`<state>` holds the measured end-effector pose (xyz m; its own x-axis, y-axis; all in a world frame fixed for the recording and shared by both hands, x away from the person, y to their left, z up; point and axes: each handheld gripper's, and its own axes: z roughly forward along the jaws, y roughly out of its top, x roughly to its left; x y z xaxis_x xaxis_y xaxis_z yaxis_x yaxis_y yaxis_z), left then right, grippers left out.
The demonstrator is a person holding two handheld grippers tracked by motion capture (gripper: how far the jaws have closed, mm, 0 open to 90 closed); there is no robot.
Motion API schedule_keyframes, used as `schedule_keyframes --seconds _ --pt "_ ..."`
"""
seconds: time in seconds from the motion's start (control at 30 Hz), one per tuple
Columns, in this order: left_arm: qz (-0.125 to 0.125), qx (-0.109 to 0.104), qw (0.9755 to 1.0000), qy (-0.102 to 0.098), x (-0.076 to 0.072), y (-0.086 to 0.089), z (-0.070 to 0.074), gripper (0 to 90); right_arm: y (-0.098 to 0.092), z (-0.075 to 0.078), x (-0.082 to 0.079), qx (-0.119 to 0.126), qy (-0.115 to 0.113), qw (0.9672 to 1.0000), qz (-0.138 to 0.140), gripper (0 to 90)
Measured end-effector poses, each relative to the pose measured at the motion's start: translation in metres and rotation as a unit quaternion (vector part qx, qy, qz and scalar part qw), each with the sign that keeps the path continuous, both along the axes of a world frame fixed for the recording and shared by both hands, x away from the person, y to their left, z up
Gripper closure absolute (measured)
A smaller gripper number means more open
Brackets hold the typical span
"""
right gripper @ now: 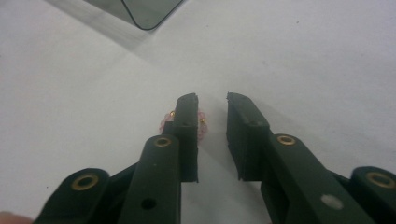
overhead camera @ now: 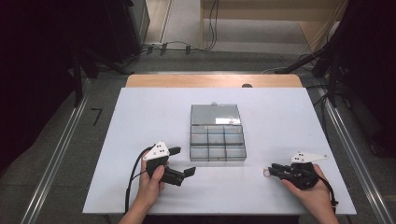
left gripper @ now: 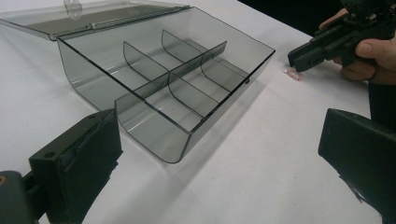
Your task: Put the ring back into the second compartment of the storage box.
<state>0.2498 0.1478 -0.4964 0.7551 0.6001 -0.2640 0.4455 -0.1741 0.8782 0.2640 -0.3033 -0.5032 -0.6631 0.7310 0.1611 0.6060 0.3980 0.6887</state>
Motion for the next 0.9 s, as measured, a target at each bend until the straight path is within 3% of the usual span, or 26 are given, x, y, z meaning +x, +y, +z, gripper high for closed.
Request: schedule_keyframes --seconds 0.37,0.9 --pt "0.008 -0.005 1.0000 0.003 0.0013 0.0027 -0.0009 0.0 0.0075 -0.0035 -0.0037 -0.027 -0.029 0.9992 -0.001 83.3" --pt "0.009 -0.002 1.0000 -0.001 0.0011 0.0043 -0.0004 0.0 0.0032 0.0003 0.0005 -0.007 -0.007 0.9999 0.005 87.2"
